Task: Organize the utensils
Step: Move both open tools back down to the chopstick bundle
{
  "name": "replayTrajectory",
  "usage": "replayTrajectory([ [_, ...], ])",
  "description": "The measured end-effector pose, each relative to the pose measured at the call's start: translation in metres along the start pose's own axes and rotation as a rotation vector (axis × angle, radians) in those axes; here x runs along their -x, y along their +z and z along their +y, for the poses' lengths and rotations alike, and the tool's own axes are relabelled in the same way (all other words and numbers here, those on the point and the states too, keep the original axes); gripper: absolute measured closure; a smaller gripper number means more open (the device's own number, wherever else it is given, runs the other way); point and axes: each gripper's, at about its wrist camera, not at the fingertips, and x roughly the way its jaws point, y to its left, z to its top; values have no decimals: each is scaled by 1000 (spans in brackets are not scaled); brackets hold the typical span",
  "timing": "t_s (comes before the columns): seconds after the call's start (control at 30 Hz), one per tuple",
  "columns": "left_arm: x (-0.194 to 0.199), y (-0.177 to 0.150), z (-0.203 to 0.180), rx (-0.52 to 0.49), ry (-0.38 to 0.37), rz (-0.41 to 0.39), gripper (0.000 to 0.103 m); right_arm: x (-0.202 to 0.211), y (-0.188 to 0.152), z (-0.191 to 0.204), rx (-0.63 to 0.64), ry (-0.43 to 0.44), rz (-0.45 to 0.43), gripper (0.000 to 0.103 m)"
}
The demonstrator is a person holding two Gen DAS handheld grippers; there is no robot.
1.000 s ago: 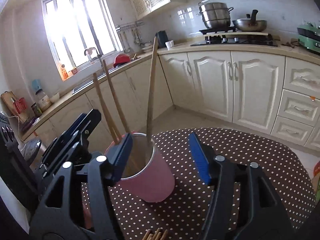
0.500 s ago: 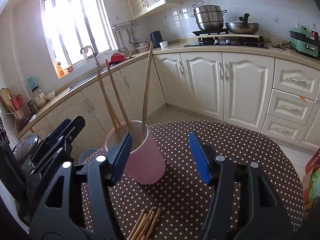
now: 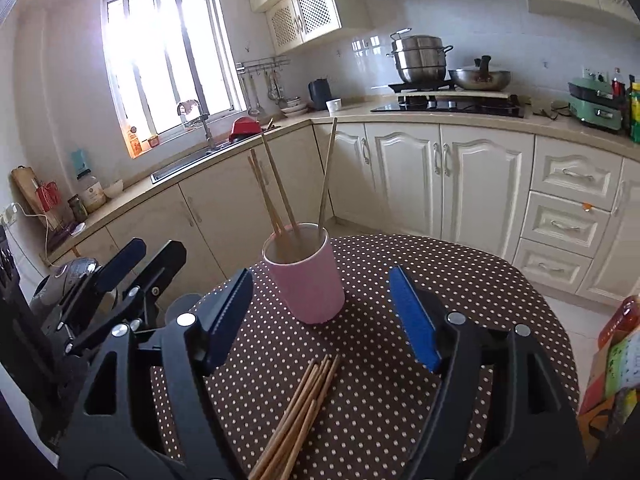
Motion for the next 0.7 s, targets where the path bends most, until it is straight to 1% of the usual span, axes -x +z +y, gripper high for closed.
replayTrajectory([
  [0.07, 15, -1, -4, -12, -2, 13, 43, 11, -4, 1, 13, -24, -11, 29],
  [0.17, 36, -5, -7, -12, -5, 23, 38, 29, -12, 3, 25, -37, -26, 25],
  [0.23, 48, -9, -9, -19, -8, 43, 38, 40, -19, 2, 31, -34, -19, 23],
  [0.33, 64, -17, -11, -15, -39, 77, 37, 52, -28, 3, 40, -39, -8, 19],
  [0.43, 77, -25, -12, -23, -34, 97, 36, 64, -38, 5, 56, -37, 5, 14],
  [0.5, 81, -30, -12, -31, -31, 109, 35, 71, -45, 7, 62, -42, 11, 12],
  [0.6, 86, -39, -12, -40, -34, 140, 35, 74, -57, 10, 75, -53, 40, 11],
  [0.7, 85, -51, -13, -49, -38, 186, 34, 69, -69, 13, 102, -81, 98, 11],
])
